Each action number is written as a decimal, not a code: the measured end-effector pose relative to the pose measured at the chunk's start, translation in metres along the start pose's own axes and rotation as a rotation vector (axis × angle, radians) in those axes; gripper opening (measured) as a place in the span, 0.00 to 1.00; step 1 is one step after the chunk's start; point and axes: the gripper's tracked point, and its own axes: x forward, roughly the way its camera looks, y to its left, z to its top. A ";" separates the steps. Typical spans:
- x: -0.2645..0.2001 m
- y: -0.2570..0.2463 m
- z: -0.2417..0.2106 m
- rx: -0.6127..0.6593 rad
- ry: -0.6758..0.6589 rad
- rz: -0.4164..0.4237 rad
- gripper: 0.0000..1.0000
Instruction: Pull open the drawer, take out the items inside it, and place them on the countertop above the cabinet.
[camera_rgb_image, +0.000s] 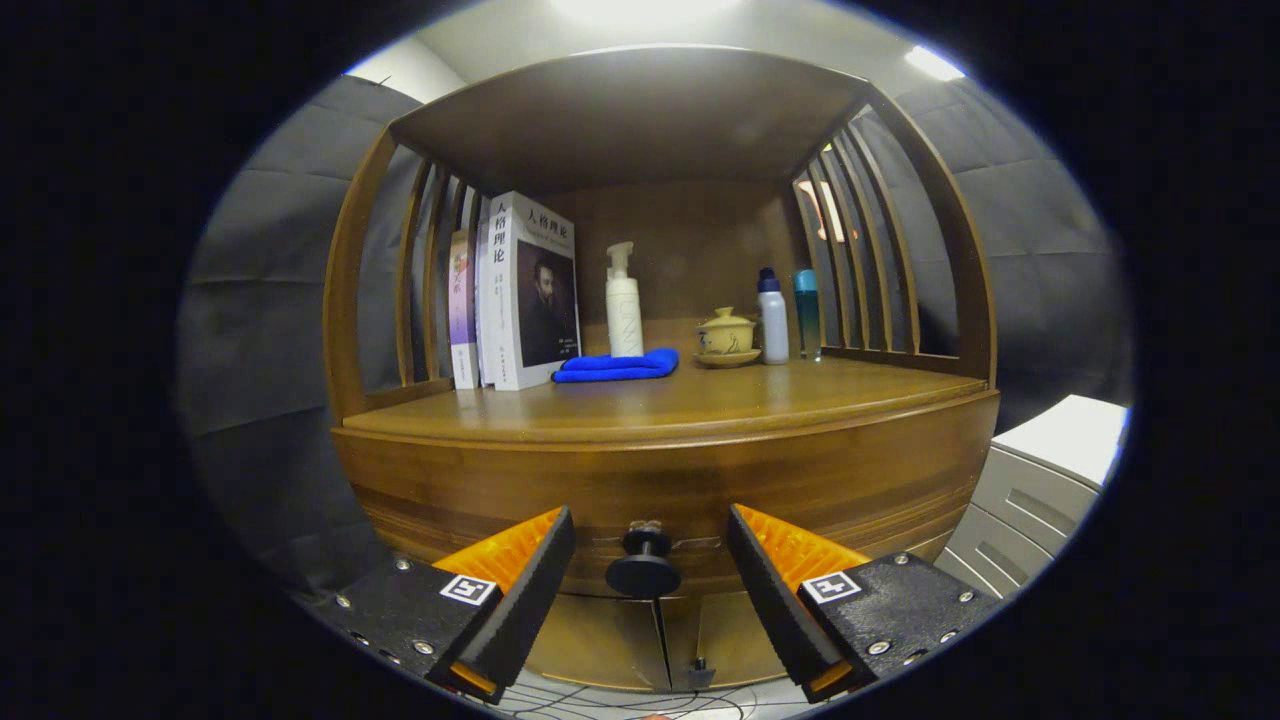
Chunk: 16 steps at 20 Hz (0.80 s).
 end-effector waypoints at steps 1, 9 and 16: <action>0.002 0.004 -0.004 -0.005 0.008 0.008 0.96; 0.017 0.001 -0.025 -0.003 0.055 -0.029 0.67; 0.016 -0.002 -0.026 -0.032 0.091 -0.043 0.43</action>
